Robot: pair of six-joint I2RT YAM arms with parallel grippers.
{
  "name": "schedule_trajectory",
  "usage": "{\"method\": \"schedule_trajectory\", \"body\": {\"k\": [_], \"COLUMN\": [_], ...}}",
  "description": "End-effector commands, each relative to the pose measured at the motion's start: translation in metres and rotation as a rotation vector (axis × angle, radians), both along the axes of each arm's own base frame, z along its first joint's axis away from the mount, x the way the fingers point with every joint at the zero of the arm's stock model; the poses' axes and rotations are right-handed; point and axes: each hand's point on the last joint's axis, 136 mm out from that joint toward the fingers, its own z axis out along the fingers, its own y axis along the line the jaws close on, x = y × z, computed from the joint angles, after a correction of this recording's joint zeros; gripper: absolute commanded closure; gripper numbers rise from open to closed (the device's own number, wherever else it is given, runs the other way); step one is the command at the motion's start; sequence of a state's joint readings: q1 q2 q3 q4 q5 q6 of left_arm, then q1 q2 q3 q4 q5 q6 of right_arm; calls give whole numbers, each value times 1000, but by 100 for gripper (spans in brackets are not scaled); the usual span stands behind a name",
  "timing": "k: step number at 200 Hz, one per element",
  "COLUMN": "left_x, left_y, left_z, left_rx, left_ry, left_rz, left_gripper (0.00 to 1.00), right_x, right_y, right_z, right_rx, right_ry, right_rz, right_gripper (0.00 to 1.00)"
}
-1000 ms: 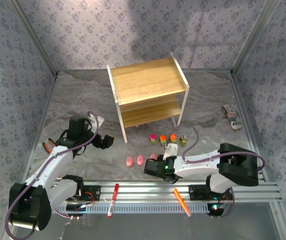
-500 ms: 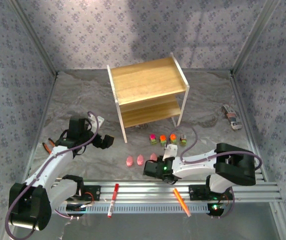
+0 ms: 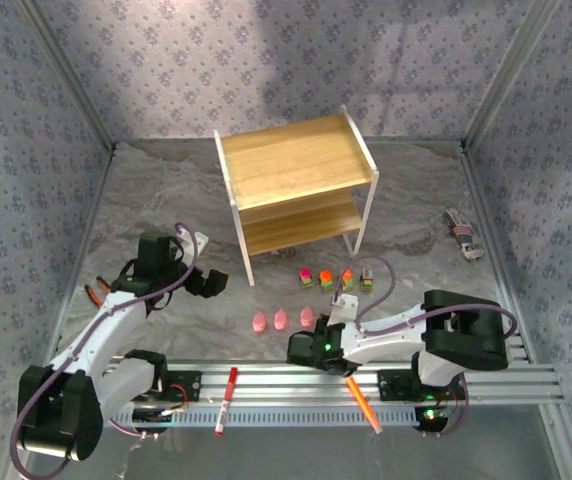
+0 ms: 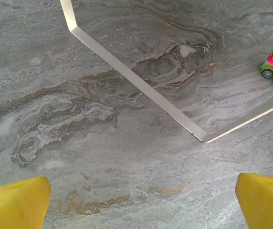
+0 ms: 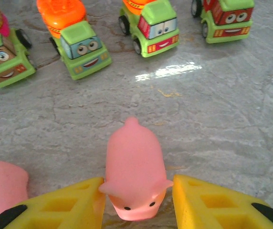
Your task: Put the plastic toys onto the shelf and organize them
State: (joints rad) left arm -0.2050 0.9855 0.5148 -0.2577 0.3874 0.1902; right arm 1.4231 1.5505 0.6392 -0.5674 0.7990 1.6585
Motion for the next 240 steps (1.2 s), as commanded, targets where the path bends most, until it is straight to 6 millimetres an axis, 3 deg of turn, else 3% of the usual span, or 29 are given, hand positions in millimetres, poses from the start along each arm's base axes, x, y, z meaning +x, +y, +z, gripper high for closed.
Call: {"method": "schedule_trajectory", "body": {"k": [1, 75, 111, 145, 168, 193, 240], "left_x": [2, 2, 2, 2, 1, 1, 0], "left_y": [-1, -1, -1, -2, -3, -3, -3], "left_z": [1, 0, 0, 0, 0, 1, 4], "left_rx": [-3, -2, -1, -3, -7, -6, -6], "left_ry": [-4, -2, -2, -1, 4, 3, 1], "left_rz": [1, 1, 1, -2, -7, -7, -14], "left_gripper": [0, 0, 0, 0, 1, 0, 0], "right_x": [4, 6, 7, 7, 8, 8, 10], "right_y": [-14, -10, -9, -7, -7, -7, -6], "right_z": [3, -1, 2, 5, 6, 7, 34], "right_rx": [-38, -32, -41, -48, -43, -40, -52], "right_ry": [-48, -47, -55, -64, -60, -61, -77], "right_rz": [-29, -20, -6, 17, 25, 30, 61], "right_gripper": [56, 57, 70, 71, 80, 82, 82]}}
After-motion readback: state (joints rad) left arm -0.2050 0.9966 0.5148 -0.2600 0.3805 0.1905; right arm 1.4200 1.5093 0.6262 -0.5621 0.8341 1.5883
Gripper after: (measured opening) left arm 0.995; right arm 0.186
